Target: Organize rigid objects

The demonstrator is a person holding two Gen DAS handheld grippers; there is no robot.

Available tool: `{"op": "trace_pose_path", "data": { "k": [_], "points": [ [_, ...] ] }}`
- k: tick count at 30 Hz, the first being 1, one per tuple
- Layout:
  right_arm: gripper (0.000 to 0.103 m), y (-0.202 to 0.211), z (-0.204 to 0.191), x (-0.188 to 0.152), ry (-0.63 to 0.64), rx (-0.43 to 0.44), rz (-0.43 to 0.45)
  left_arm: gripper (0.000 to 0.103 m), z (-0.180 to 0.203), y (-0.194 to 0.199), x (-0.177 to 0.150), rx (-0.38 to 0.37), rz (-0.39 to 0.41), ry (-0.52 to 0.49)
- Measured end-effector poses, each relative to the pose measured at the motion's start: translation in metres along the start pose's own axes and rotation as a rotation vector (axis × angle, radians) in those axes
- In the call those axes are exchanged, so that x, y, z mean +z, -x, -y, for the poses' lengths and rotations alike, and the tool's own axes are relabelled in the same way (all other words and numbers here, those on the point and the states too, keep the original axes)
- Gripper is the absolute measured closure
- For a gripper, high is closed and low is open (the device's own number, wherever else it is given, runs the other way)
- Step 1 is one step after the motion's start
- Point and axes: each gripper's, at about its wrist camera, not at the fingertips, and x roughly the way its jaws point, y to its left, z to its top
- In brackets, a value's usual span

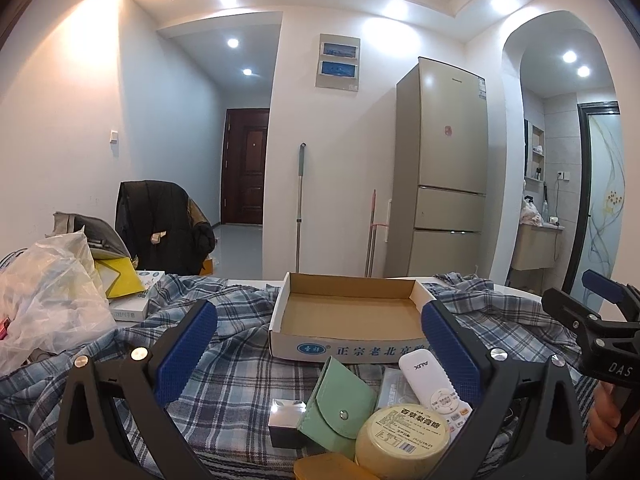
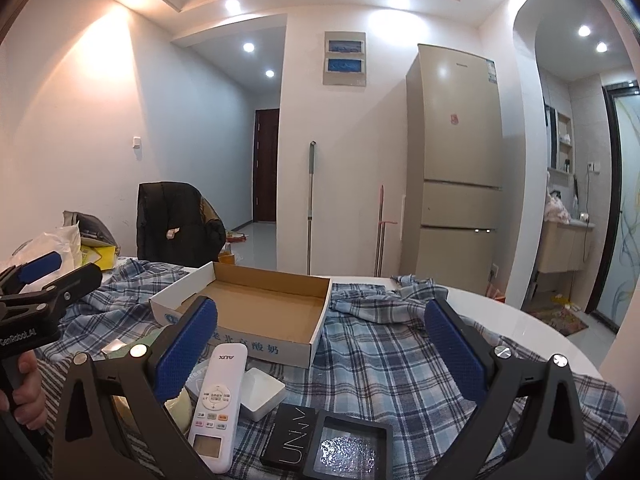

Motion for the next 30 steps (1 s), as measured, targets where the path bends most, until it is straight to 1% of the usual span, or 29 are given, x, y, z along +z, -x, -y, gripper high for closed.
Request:
{"op": "trace_pose_path", "data": {
  "k": [3,5,8,11,12,14,16,17,20,21,22,24,27,30],
  "points": [
    [0.000,-0.003,0.003,0.000,-0.012,0.002,-0.016,0.000,0.000,0.001,0.000,0.002,0.001,0.001],
    [0.000,-0.004,0.004,0.000,-0.018,-0.014,-0.021,0.000,0.001,0.001,0.000,0.002,0.012,-0.002],
    [0.000,0.003,-0.001,0.001,0.017,-0.057,0.011,0.000,0.003,0.003,0.000,0.000,0.026,-0.014],
    [0.000,0.008,-0.009,0.007,0.070,-0.090,0.032,0.000,0.004,0.000,0.000,0.017,0.012,-0.024],
    [0.000,0.011,-0.011,0.009,0.081,-0.097,0.043,0.000,0.003,0.003,0.001,0.018,0.024,-0.019],
    [0.000,0.023,-0.012,0.018,0.097,-0.120,0.077,0.000,0.002,0.015,0.005,0.004,0.073,-0.012],
    [0.000,0.038,-0.009,0.028,0.091,-0.116,0.105,0.000,0.005,0.030,0.017,0.001,0.124,-0.015],
    [0.000,0.047,-0.007,0.034,0.082,-0.111,0.121,0.000,0.007,0.036,0.023,0.003,0.136,-0.010],
    [0.000,0.069,-0.002,0.047,0.057,-0.113,0.157,0.000,0.016,0.053,0.041,-0.005,0.132,-0.014],
    [0.000,0.075,0.000,0.051,0.047,-0.116,0.165,0.000,0.019,0.059,0.044,-0.027,0.136,-0.019],
    [0.000,0.078,0.002,0.053,0.035,-0.116,0.172,0.000,0.022,0.067,0.048,-0.069,0.145,-0.024],
    [0.000,0.087,0.006,0.058,0.011,-0.115,0.190,0.000,0.027,0.076,0.052,-0.104,0.150,-0.035],
    [0.000,0.090,0.010,0.059,-0.001,-0.126,0.202,0.000,0.036,0.086,0.055,-0.093,0.155,-0.056],
    [0.000,0.084,0.014,0.056,-0.012,-0.130,0.182,0.000,0.041,0.088,0.059,-0.078,0.120,-0.039]
  ]
}}
